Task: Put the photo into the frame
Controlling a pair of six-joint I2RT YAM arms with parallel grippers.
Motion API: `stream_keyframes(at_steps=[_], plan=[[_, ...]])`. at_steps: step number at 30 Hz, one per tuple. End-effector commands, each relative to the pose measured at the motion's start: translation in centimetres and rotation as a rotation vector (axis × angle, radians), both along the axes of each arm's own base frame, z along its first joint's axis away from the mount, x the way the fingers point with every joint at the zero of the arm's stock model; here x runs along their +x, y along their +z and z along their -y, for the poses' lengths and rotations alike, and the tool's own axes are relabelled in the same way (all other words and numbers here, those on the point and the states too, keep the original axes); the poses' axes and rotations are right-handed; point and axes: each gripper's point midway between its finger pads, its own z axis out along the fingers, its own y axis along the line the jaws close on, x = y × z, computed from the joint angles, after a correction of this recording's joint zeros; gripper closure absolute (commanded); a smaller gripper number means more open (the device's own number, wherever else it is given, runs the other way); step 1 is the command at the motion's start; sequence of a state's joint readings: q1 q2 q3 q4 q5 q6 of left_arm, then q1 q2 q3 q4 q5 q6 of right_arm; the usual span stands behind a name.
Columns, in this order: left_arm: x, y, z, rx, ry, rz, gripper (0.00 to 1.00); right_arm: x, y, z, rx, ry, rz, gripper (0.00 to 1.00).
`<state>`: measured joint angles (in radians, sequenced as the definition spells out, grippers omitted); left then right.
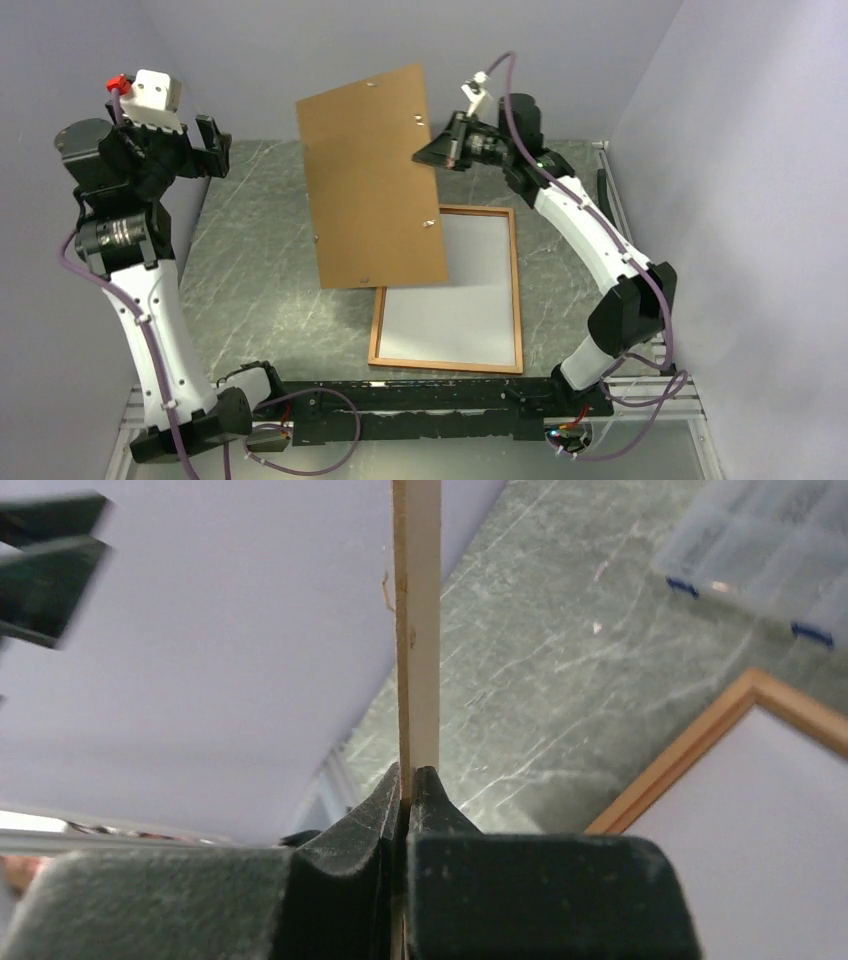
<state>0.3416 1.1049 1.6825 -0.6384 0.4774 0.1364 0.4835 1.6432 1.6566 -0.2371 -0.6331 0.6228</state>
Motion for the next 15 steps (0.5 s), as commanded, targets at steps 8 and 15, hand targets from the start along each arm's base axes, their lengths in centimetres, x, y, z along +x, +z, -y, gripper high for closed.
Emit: stream_keyframes(at_steps=[8,15], plan=[[1.9,-13.9,1.1,-0.108,-0.133,-0.382,0.06,-4.5,1.8,10.1,0.348,0.013,-0.185,1.00],[1.3,-23.1,4.9,-0.086,-0.276,-0.625,0.06,-7.1,-2.7,13.9,0.374,-0.040,-0.251,1.00]])
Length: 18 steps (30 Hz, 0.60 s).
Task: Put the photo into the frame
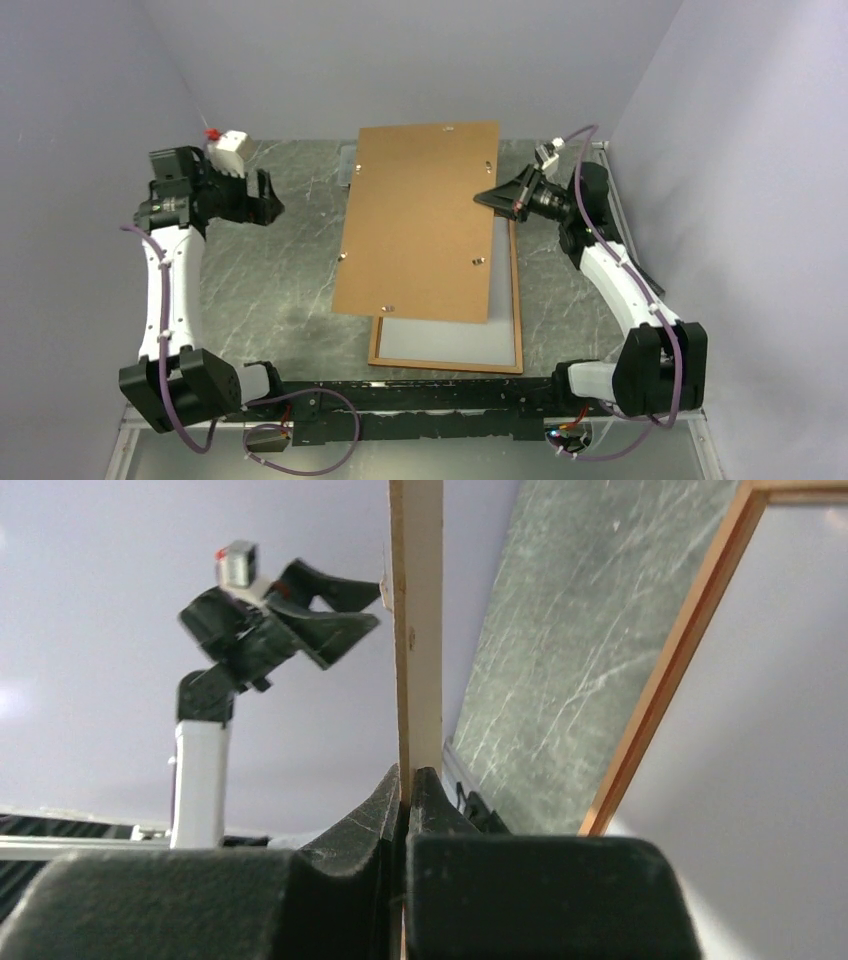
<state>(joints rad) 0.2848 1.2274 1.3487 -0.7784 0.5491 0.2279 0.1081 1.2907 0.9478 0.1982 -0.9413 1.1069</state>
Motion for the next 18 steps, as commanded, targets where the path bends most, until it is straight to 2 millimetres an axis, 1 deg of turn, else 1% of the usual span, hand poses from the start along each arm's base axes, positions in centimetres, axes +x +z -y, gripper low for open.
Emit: stream_keyframes(at_steps=[1,2,4,5,6,7,10,15,18], plan=[[-1.0,-4.0,3.8,0.014,-0.159,-0.091,0.06,-3.5,2.7,1.3,0.091,0.056,0.121,1.00],[-1.2,-4.8,4.7,0.023,-0.181,-0.106,0.06,-3.6,1.9,1.5,0.101,0.048,0.104,1.00],[-1.7,-6.4,6.9,0.047,-0.231,-0.140,0.06,-4.0,1.5,1.7,0.125,0.047,0.098,1.00],[-1.9,-7.3,7.6,0.066,-0.245,-0.156,0.06,-4.0,1.3,1.7,0.132,0.041,0.093,1.00],[-2.2,-7.9,9.3,0.090,-0.290,-0.163,0.06,-3.9,1.3,1.7,0.140,0.034,0.091,1.00],[-2.4,-8.7,9.8,0.111,-0.301,-0.176,0.06,-3.8,1.2,1.8,0.149,0.026,0.085,1.00],[-2.5,-9.8,10.7,0.156,-0.313,-0.188,0.06,-3.4,0.8,1.8,0.167,0.013,0.063,1.00],[-2.9,-10.4,12.0,0.182,-0.342,-0.187,0.06,-2.7,0.0,2.1,0.193,-0.028,0.030,1.00],[-3.1,-10.3,12.7,0.197,-0.358,-0.178,0.06,-2.1,-0.8,2.3,0.170,-0.067,0.014,1.00]])
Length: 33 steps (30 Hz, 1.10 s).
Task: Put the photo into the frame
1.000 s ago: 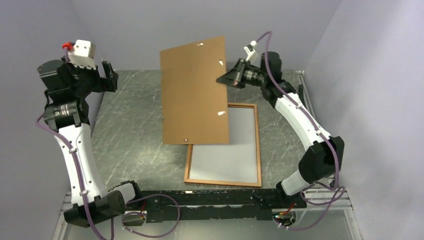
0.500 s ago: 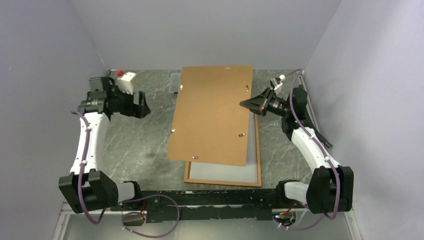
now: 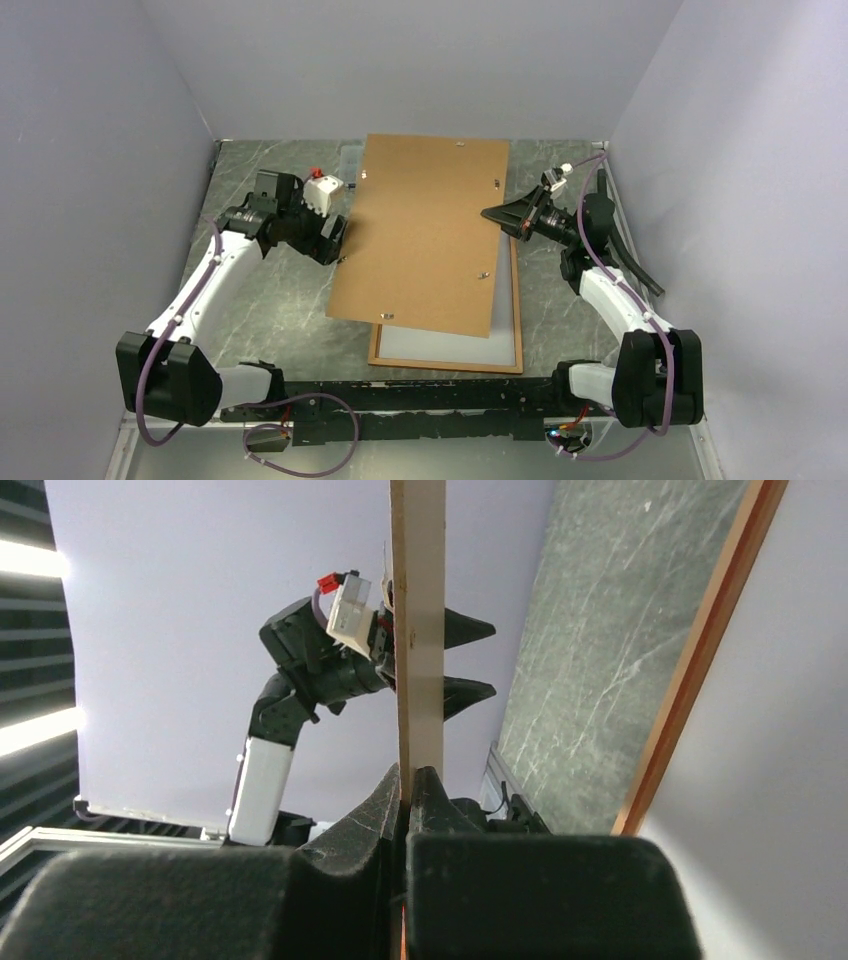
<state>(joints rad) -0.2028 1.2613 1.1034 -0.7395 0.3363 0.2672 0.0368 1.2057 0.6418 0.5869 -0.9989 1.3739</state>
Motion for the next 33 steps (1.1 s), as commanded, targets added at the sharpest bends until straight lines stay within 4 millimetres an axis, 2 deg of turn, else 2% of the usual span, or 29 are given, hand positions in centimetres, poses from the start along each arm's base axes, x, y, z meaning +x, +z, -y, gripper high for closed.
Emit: stream_keyframes(at_steps=[1,5,8,11,18,25,28,33], plan=[[0.6,0.6,0.9,0.031,-0.016,0.061,0.06,0.9,1.4,0.5,0.004,-0.063,0.063,1.00],[0.1,-0.1,1.0,0.067,-0.024,0.056,0.06,1.5,0.4,1.7,-0.025,-0.134,0.032,1.00],[-0.3,-0.9,0.5,0.087,-0.007,0.028,0.06,1.9,-0.3,3.4,-0.042,-0.167,0.010,1.00],[0.0,-1.3,-0.2,0.125,0.023,0.031,0.06,1.4,-1.3,4.4,-0.081,-0.146,-0.001,1.00],[1.8,-1.3,-0.2,0.138,0.044,0.031,0.06,-0.8,-4.6,5.5,-0.294,-0.066,-0.071,1.00],[3.4,-3.9,0.1,0.158,0.036,-0.005,0.06,-2.2,-7.0,6.5,-0.343,-0.061,-0.127,1.00],[3.9,-4.8,0.4,0.154,0.031,-0.024,0.06,-2.3,-7.8,6.6,-0.355,-0.051,-0.144,1.00],[4.4,-6.2,0.9,0.139,0.024,-0.043,0.06,-1.1,-7.6,6.7,-0.342,-0.033,-0.140,1.00]])
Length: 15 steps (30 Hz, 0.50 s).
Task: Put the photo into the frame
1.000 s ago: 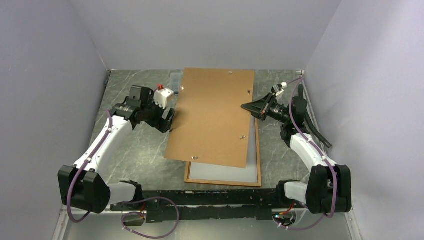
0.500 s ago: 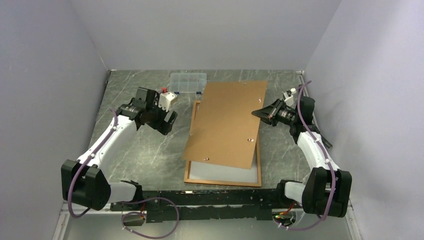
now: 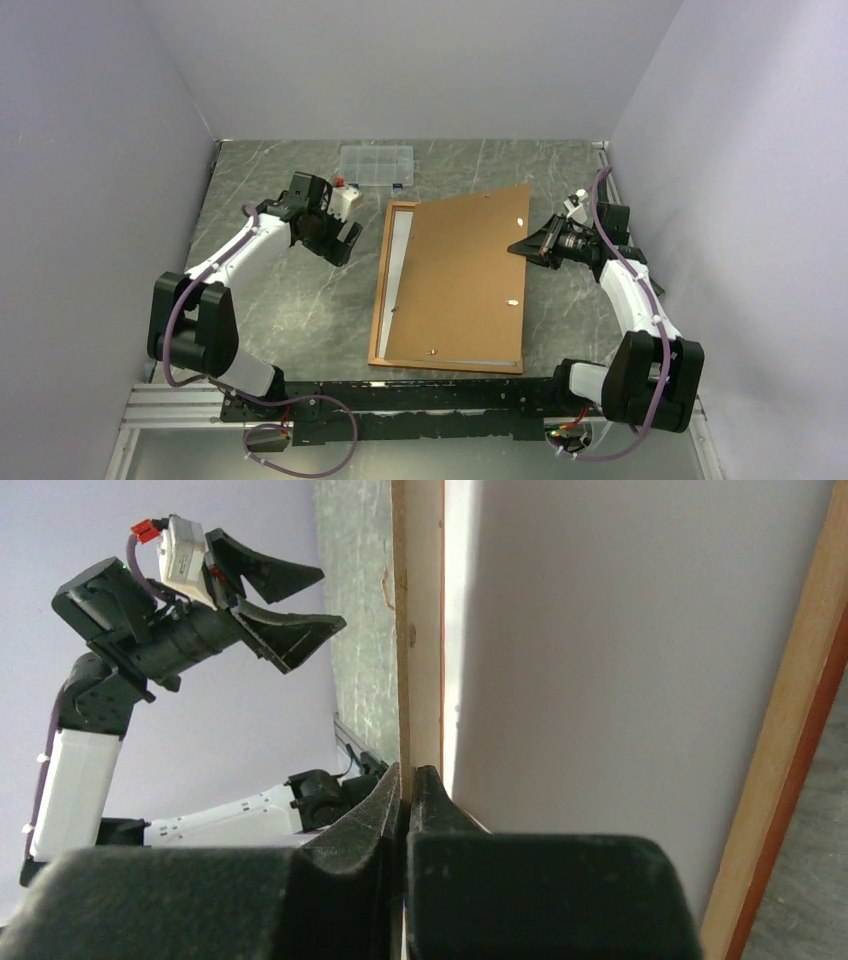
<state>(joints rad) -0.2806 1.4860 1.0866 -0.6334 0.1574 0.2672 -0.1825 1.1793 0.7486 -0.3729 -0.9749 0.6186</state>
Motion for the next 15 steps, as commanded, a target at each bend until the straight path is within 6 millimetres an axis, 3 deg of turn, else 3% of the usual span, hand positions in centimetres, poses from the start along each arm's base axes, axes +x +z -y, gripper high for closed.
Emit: stream_keyframes(at_steps=[1,15], plan=[[1.8,0.3,0.9,-0.038,-0.004,0.046,0.06,1.1,2.4,-0.2,0.041,0.061,0.066,1.00],[1.9,-3.0,2.3,-0.093,0.002,-0.034,0.10,1.9,1.5,-1.1,0.073,0.081,0.042,1.00]])
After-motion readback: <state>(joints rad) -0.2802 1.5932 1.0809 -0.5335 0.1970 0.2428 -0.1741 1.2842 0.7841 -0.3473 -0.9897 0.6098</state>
